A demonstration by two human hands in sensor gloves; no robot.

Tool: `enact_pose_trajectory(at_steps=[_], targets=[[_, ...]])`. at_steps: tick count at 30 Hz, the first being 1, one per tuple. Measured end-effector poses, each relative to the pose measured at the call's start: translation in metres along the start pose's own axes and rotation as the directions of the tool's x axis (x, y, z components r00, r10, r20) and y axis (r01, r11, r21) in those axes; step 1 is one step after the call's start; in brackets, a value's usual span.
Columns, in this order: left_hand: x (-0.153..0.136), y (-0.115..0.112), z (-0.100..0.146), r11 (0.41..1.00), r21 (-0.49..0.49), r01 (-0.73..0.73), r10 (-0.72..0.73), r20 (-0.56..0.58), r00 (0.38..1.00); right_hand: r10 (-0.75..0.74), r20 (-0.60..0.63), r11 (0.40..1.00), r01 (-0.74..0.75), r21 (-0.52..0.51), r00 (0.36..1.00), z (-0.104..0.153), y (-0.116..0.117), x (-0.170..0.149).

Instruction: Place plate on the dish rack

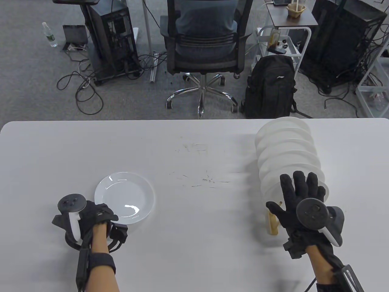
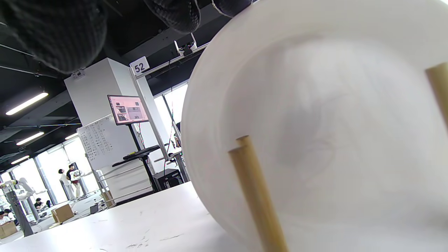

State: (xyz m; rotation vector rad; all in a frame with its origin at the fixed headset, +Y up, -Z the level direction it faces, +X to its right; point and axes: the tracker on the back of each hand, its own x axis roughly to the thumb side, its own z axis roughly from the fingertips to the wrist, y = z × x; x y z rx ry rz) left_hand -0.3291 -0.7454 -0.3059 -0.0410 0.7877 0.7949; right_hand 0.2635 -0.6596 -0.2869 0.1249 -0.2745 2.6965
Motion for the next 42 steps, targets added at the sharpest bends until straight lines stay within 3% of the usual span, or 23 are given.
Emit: enact_pose_trajectory(at_steps=[6, 11, 14, 16, 21, 23, 27, 30, 31, 33, 35, 36, 37, 39, 40, 42], targets=[[0.032, 0.006, 0.044, 0.991, -0.079, -0.11, 0.123, 0.184, 0.975, -0.025, 0.017, 1.0, 0.025, -0.002, 1.0, 0.003, 0.0, -0.001], [0.061, -0.011, 0.078, 0.93, -0.25, -0.271, 0.347, 0.346, 0.872, -0.037, 0.023, 0.999, 0.038, -0.012, 0.999, 0.005, -0.001, 0.0], [0.067, -0.034, 0.09, 0.815, -0.452, -0.364, 0.531, 0.329, 0.781, -0.052, 0.056, 0.998, 0.054, -0.025, 0.997, 0.008, -0.001, 0.004], [0.068, -0.058, 0.096, 0.692, -0.594, -0.41, 0.635, 0.231, 0.737, -0.094, 0.087, 0.995, 0.096, -0.029, 0.992, 0.01, -0.002, 0.011], [0.072, -0.102, 0.115, 0.384, -0.808, -0.447, 0.762, 0.004, 0.647, -0.276, 0.155, 0.961, 0.275, 0.027, 0.949, 0.016, 0.0, 0.04], [0.078, -0.109, 0.121, 0.345, -0.859, -0.379, 0.763, 0.022, 0.646, -0.367, 0.156, 0.929, 0.355, 0.104, 0.917, 0.017, 0.004, 0.051], [0.082, -0.122, 0.133, 0.233, -0.923, -0.306, 0.773, -0.015, 0.634, -0.584, 0.064, 0.795, 0.554, 0.246, 0.809, 0.013, 0.014, 0.071], [0.085, -0.127, 0.14, 0.18, -0.951, -0.25, 0.784, -0.015, 0.621, -0.639, -0.064, 0.754, 0.641, 0.144, 0.766, 0.006, 0.007, 0.073], [0.087, -0.127, 0.141, 0.189, -0.956, -0.223, 0.783, 0.009, 0.622, -0.662, -0.096, 0.728, 0.668, 0.154, 0.743, 0.004, 0.006, 0.072], [0.096, -0.125, 0.148, 0.266, -0.96, -0.091, 0.766, 0.153, 0.625, -0.71, -0.231, 0.639, 0.747, 0.184, 0.665, -0.001, 0.002, 0.065], [0.101, -0.122, 0.155, 0.289, -0.957, -0.022, 0.752, 0.213, 0.623, -0.746, -0.304, 0.579, 0.803, 0.142, 0.592, -0.006, 0.0, 0.056], [0.104, -0.119, 0.159, 0.321, -0.947, 0.01, 0.738, 0.257, 0.624, -0.761, -0.361, 0.526, 0.838, 0.144, 0.539, -0.007, -0.003, 0.052], [0.106, -0.116, 0.16, 0.364, -0.931, 0.031, 0.72, 0.302, 0.625, -0.76, -0.379, 0.515, 0.845, 0.146, 0.528, -0.008, -0.005, 0.049], [0.107, -0.108, 0.161, 0.541, -0.837, 0.086, 0.611, 0.461, 0.643, -0.767, -0.371, 0.522, 0.845, 0.112, 0.523, -0.011, -0.016, 0.042], [0.106, -0.101, 0.157, 0.648, -0.753, 0.11, 0.525, 0.547, 0.652, -0.781, -0.34, 0.541, 0.84, 0.05, 0.523, -0.012, -0.026, 0.037], [0.103, -0.09, 0.151, 0.81, -0.571, 0.133, 0.355, 0.659, 0.663, -0.775, -0.263, 0.6, 0.8, -0.023, 0.574, -0.015, -0.046, 0.029]])
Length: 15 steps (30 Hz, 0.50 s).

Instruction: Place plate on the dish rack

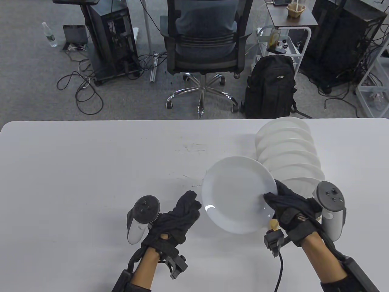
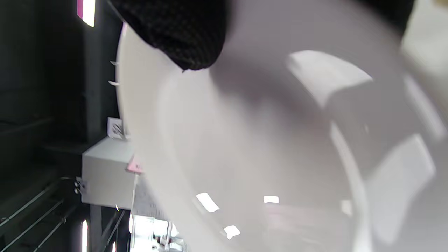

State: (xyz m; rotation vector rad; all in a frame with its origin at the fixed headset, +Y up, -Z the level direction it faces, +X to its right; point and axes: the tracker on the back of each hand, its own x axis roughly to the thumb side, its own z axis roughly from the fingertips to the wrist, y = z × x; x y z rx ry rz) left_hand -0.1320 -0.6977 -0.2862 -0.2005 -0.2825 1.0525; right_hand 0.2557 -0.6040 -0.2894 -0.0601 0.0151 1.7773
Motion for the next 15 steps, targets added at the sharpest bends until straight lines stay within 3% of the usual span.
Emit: enact_pose_trajectory(at_steps=[2, 3, 4, 5, 6, 10, 15], targets=[[-0.003, 0.011, 0.004, 0.932, 0.086, 0.352, -0.348, -0.065, 0.935, 0.059, 0.108, 0.994, -0.048, -0.098, 0.992, 0.001, -0.022, 0.016], [-0.005, 0.014, 0.004, 0.881, 0.073, 0.468, -0.461, -0.094, 0.882, 0.077, 0.128, 0.991, -0.062, -0.117, 0.989, 0.001, -0.03, 0.022], [-0.009, 0.018, 0.004, 0.792, 0.033, 0.61, -0.599, -0.152, 0.786, 0.105, 0.163, 0.99, -0.087, -0.115, 0.981, 0.001, -0.04, 0.03], [-0.014, 0.023, 0.003, 0.721, 0.007, 0.693, -0.68, -0.185, 0.71, 0.151, 0.21, 0.986, -0.131, -0.106, 0.966, 0.0, -0.05, 0.038], [-0.018, 0.026, 0.002, 0.694, -0.004, 0.72, -0.707, -0.193, 0.68, 0.203, 0.222, 0.977, -0.182, -0.114, 0.954, 0.0, -0.057, 0.043], [-0.03, 0.036, 0.001, 0.713, -0.002, 0.702, -0.684, -0.226, 0.694, 0.429, 0.257, 0.903, -0.402, -0.151, 0.866, 0.002, -0.074, 0.056], [-0.033, 0.036, 0.002, 0.733, -0.016, 0.68, -0.664, -0.231, 0.711, 0.61, 0.197, 0.792, -0.586, -0.169, 0.768, 0.003, -0.078, 0.039]])
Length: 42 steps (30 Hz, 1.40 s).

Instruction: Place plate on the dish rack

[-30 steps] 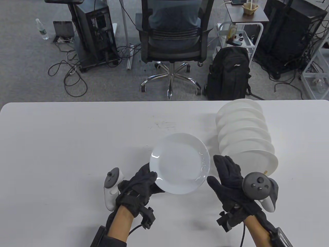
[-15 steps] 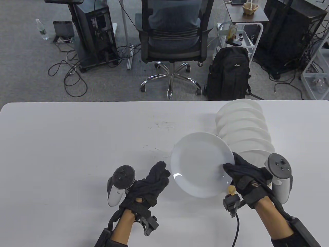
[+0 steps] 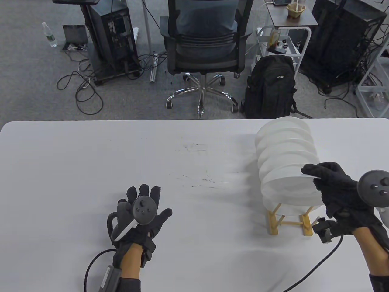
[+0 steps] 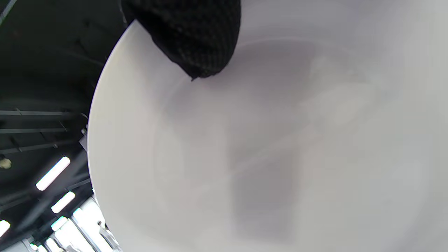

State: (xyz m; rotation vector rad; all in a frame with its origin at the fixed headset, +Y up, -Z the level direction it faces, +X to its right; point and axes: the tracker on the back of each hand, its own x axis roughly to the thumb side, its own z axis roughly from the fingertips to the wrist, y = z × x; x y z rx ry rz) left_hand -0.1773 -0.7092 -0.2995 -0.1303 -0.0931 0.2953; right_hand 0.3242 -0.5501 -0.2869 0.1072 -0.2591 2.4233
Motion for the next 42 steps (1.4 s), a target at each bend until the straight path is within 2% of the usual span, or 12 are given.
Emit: enact_pose_trajectory(at_steps=[4, 12, 18, 23, 29, 32, 36, 42], targets=[[0.002, -0.003, -0.001, 1.0, -0.023, 0.005, -0.005, 0.004, 1.0, 0.072, -0.046, 0.997, -0.07, 0.028, 0.996, 0.001, 0.017, -0.016], [-0.001, -0.003, -0.001, 0.999, -0.038, -0.013, 0.013, -0.009, 1.0, 0.128, -0.101, 0.988, -0.118, 0.104, 0.987, -0.003, 0.053, -0.044], [-0.002, -0.003, -0.002, 0.999, -0.039, -0.035, 0.035, -0.012, 0.999, 0.183, -0.105, 0.98, -0.172, 0.103, 0.978, -0.003, 0.06, -0.048], [-0.002, -0.003, -0.001, 0.999, -0.04, -0.027, 0.026, -0.017, 1.0, 0.265, -0.143, 0.963, -0.253, 0.097, 0.954, -0.001, 0.047, -0.031], [-0.003, -0.002, -0.001, 0.999, -0.037, -0.031, 0.031, -0.021, 0.999, 0.242, -0.094, 0.97, -0.241, 0.026, 0.966, 0.005, 0.04, -0.001], [-0.002, -0.001, -0.001, 0.999, -0.033, -0.036, 0.036, -0.019, 0.999, 0.27, -0.047, 0.962, -0.271, -0.031, 0.962, 0.009, 0.051, 0.014], [-0.001, -0.002, -0.002, 0.998, -0.038, -0.04, 0.039, -0.015, 0.999, 0.302, -0.004, 0.949, -0.301, -0.094, 0.953, 0.014, 0.077, 0.028], [0.001, -0.002, -0.002, 0.998, -0.045, -0.046, 0.045, -0.012, 0.999, 0.295, 0.053, 0.952, -0.29, -0.095, 0.954, 0.014, 0.11, 0.021]])
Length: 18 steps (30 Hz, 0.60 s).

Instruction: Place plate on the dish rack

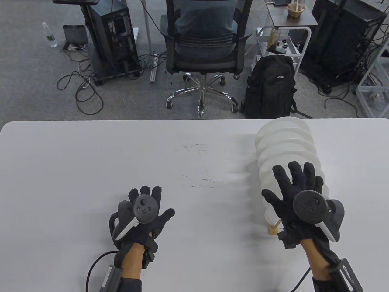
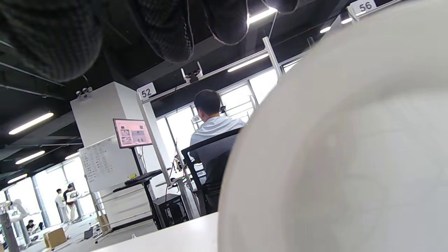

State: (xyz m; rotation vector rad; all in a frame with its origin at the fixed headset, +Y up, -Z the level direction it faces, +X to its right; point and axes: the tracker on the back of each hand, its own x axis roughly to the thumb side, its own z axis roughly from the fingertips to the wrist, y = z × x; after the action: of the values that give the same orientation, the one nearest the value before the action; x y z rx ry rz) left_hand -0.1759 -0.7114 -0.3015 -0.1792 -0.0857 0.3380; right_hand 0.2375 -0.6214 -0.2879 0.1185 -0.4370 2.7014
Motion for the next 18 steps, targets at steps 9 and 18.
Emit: enact_pose_trajectory(at_steps=[9, 18], targets=[[0.003, 0.0, -0.001, 1.0, -0.021, -0.001, 0.001, 0.006, 1.0, 0.097, 0.022, 0.994, -0.098, 0.04, 0.995, 0.007, 0.028, -0.01], [0.004, -0.001, -0.001, 0.999, -0.038, 0.002, -0.002, 0.001, 1.0, 0.118, 0.02, 0.99, -0.119, 0.073, 0.993, 0.007, 0.031, -0.011]])
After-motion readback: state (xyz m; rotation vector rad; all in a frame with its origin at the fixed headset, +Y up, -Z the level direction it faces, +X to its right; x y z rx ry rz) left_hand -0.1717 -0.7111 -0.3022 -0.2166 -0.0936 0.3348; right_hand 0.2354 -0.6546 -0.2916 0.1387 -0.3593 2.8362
